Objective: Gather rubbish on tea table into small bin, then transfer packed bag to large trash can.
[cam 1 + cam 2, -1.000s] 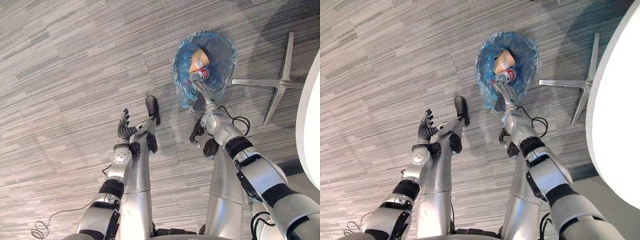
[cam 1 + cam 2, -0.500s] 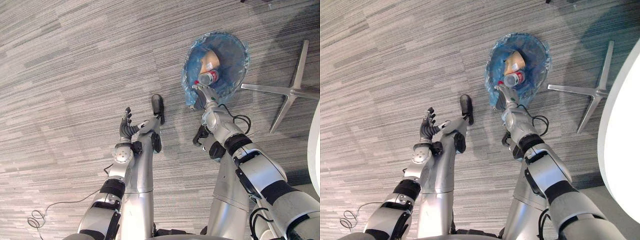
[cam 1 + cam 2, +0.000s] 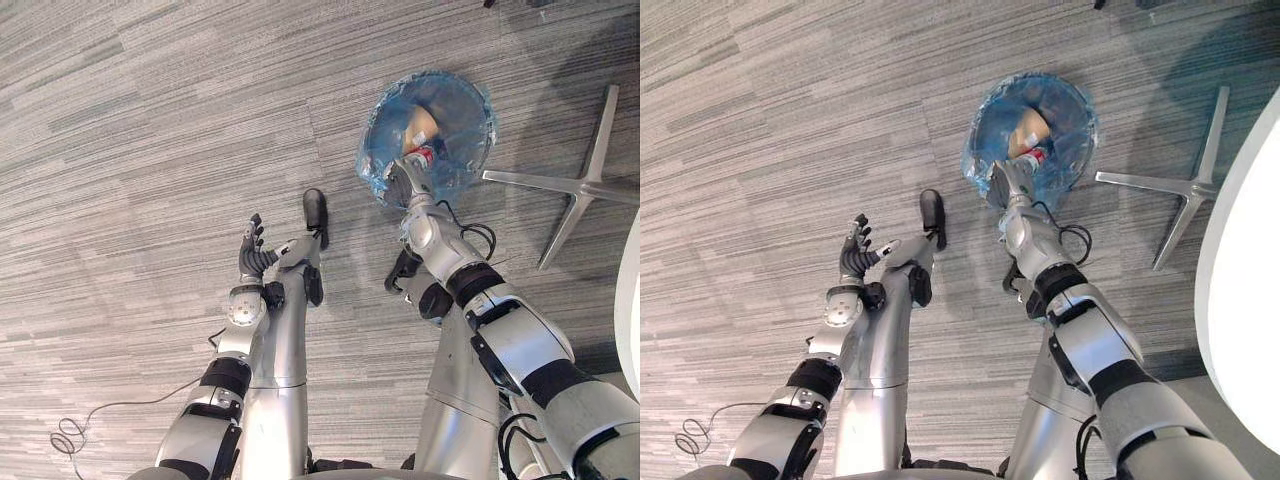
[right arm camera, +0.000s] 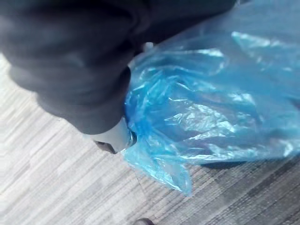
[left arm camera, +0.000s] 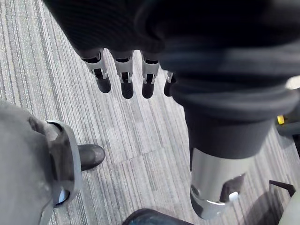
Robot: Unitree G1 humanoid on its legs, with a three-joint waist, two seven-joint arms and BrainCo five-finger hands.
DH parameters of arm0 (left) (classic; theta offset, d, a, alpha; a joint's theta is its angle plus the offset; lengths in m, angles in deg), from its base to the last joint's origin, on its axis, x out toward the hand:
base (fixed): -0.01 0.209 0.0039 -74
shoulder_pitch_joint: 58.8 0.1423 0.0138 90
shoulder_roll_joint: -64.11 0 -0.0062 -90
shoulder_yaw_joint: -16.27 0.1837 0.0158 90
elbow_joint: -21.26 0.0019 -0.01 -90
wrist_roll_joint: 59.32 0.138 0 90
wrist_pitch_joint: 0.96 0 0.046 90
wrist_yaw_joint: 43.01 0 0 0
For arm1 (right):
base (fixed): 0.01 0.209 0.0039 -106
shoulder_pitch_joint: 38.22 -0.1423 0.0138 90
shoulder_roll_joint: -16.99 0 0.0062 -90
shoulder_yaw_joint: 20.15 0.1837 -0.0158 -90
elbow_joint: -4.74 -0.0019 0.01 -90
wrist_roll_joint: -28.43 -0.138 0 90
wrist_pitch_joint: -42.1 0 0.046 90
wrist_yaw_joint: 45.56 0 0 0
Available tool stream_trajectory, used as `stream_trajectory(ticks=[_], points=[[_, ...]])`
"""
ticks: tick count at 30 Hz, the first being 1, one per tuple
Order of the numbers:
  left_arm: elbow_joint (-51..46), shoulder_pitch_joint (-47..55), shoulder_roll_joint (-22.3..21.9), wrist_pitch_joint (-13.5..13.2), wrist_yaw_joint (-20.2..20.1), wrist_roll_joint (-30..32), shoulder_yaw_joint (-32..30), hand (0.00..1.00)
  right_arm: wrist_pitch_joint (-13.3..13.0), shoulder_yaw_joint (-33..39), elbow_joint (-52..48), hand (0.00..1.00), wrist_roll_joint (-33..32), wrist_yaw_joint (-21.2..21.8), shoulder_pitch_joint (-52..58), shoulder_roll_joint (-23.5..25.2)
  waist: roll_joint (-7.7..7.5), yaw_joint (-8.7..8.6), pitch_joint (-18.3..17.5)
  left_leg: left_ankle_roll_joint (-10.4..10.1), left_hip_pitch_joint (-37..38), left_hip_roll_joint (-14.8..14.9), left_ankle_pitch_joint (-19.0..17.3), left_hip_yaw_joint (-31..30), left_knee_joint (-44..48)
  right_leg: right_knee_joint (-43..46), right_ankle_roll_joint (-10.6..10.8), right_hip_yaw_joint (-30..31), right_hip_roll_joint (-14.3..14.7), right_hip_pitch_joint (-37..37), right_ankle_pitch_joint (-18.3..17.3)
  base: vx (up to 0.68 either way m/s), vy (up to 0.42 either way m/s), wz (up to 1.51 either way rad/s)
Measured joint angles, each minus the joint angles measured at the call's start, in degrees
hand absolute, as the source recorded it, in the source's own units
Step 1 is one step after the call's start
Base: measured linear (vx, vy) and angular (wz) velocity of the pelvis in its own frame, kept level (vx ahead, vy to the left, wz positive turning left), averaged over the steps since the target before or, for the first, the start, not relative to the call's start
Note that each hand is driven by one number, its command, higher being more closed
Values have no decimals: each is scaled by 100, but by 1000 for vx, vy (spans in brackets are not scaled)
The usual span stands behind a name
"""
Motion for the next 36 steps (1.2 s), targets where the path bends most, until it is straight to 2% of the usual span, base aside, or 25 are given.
stream_trajectory(ticks=[6,12,16,20,24,29,33,36], points=[[-1,55,-103,112,-2,7,-23,0,-58,440,-779,100,-421,-82,498,19,-2,-10,-1,-3,192,67,2,12,-6,-46,33,0,72,186,-18,-98,-13,-7],[0,134,-219,263,-11,77,-78,0,-148,773,-1590,100,-961,-102,1090,201,-4,-35,-2,-23,638,144,19,10,-129,-286,-18,-45,191,681,37,-59,-20,-6],[-124,497,-258,338,-41,252,-25,0,-237,799,-2587,100,-1566,-80,1999,421,-14,-195,2,-11,1517,146,0,91,-485,-697,60,-88,275,1566,58,-35,-22,-4],[-235,946,-223,379,-135,367,93,0,-402,704,-3464,100,-1786,69,2887,571,-48,-299,-3,-15,2570,136,-1,223,-941,-1259,183,-55,383,2575,151,15,-11,-12],[-252,1423,-174,386,-188,466,208,0,-576,543,-4243,100,-1852,304,3770,690,-303,-334,-142,-96,3566,133,-41,371,-1322,-1760,258,27,473,3512,226,88,-15,-16],[-240,1903,-65,394,-271,586,411,0,-745,470,-4622,100,-2014,605,4425,801,-584,-366,-414,-164,4488,25,-24,479,-1998,-2336,367,49,524,4326,291,103,-2,-5],[-21,2266,18,422,-386,685,689,0,-751,470,-4589,100,-2073,880,4701,769,-591,-475,-795,-230,5199,-126,180,506,-2838,-3040,448,83,628,4918,506,162,13,-8],[48,2369,113,432,-386,686,766,0,-783,527,-4589,100,-2178,982,4783,670,-583,-506,-903,-179,5624,-165,302,561,-3219,-3427,448,101,696,5309,636,168,2,-10]])
